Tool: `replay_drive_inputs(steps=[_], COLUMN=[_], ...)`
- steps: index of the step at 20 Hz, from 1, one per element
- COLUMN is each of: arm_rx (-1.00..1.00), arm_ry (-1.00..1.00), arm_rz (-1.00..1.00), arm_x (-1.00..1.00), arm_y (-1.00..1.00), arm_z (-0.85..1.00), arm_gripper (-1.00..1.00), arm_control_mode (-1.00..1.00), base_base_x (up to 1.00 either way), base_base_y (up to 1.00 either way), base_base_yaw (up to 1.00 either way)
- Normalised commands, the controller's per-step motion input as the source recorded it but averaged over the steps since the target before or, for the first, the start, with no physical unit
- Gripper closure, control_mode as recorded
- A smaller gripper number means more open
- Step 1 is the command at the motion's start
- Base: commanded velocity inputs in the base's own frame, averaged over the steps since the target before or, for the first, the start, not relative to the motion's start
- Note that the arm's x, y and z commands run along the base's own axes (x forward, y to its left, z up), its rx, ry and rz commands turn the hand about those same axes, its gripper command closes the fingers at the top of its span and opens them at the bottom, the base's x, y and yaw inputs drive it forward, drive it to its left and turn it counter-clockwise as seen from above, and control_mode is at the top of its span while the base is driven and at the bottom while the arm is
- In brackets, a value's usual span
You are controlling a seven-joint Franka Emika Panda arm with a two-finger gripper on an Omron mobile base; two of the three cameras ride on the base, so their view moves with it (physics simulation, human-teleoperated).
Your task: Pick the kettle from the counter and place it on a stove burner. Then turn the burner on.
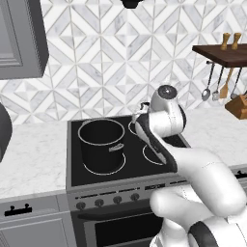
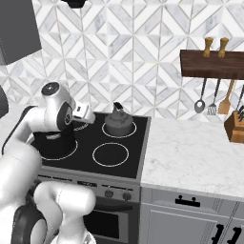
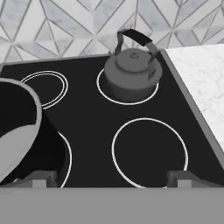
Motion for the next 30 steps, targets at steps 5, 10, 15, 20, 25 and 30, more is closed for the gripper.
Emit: replay_drive_inputs(steps=[5,10,15,20,25,30], arm_rx=[0.0,0.0,0.0,0.0,0.0,-0.01], arm_ry=[-0.03,-0.05,-0.06,-0.11,-0.14,-0.19], arm_rz=[-0.05,0.01,0.02,0.01,0.0,0.0], arm_x=[-0.72,-0.39,-0.31,-0.3,-0.42,-0.52], arm_y=[0.49,0.46,0.37,0.37,0.25,0.08], arm_z=[0.0,0.0,0.0,0.0,-0.29,-0.53], arm_gripper=[-1.0,-1.0,-1.0,-1.0,-1.0,-1.0], arm_control_mode=[-1.0,-1.0,-1.0,-1.0,-1.0,-1.0], base_base_x=[0.0,0.0,0.0,0.0,0.0,0.0], base_base_y=[0.0,0.0,0.0,0.0,0.0,0.0], base_base_yaw=[0.0,0.0,0.0,0.0,0.0,0.0])
